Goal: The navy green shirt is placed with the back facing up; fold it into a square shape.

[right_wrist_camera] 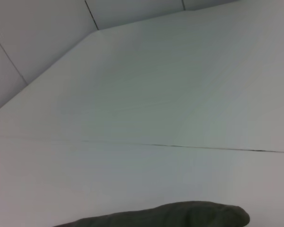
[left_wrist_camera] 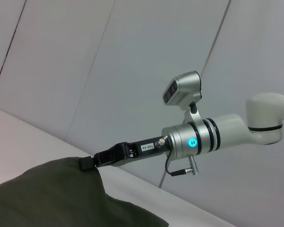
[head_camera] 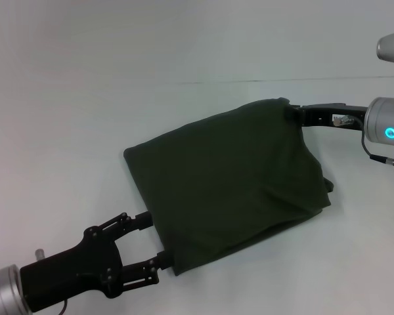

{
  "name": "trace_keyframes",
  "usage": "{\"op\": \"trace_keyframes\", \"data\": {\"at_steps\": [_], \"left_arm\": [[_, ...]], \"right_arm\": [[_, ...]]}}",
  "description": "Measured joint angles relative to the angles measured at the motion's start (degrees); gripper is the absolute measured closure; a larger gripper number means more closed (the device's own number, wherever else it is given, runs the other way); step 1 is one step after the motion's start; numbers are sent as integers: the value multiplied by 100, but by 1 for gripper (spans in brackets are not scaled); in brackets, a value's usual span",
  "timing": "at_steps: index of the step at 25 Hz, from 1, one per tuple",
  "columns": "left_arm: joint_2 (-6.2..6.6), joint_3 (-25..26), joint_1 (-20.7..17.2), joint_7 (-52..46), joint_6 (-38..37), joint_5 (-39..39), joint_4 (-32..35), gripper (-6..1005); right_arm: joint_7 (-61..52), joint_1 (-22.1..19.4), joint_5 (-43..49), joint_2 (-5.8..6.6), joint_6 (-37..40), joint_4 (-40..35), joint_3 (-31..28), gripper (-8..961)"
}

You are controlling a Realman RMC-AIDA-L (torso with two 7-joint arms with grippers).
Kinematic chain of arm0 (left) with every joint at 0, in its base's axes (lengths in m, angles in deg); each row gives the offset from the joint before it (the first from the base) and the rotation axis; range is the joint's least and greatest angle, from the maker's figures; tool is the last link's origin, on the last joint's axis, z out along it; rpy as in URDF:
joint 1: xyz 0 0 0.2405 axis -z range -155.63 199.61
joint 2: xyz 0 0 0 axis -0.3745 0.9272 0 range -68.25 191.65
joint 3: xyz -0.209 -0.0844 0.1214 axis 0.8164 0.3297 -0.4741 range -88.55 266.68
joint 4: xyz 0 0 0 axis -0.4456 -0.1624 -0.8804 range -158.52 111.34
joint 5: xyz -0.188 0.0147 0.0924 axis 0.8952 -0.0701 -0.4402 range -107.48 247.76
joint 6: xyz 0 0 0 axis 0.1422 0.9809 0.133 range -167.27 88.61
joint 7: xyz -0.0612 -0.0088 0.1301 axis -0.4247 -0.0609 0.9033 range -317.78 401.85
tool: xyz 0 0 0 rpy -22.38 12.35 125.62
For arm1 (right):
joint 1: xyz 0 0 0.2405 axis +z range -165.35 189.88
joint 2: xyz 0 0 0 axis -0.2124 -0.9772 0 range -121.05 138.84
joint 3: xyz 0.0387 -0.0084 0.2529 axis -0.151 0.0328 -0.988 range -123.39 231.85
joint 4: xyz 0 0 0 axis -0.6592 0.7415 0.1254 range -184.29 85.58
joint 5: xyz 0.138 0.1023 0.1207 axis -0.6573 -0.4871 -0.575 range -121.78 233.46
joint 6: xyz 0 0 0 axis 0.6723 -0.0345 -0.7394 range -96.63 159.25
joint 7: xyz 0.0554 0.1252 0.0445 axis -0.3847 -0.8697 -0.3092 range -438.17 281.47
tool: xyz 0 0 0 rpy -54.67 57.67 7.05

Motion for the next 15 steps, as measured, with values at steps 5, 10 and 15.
{"op": "trace_keyframes", "data": {"at_steps": [5, 10, 15], "left_arm": [[0, 0, 0, -16, 51, 0, -28, 91], [4, 0, 17, -109, 96, 0, -31, 91], [11, 0, 42, -162, 139, 1, -38, 92]], "right_arm": [[64, -3, 0, -13, 39, -5, 26, 843], [58, -95, -43, -3, 72, -219, -27, 757], [-182, -284, -20, 136, 556, -456, -82, 547]]}}
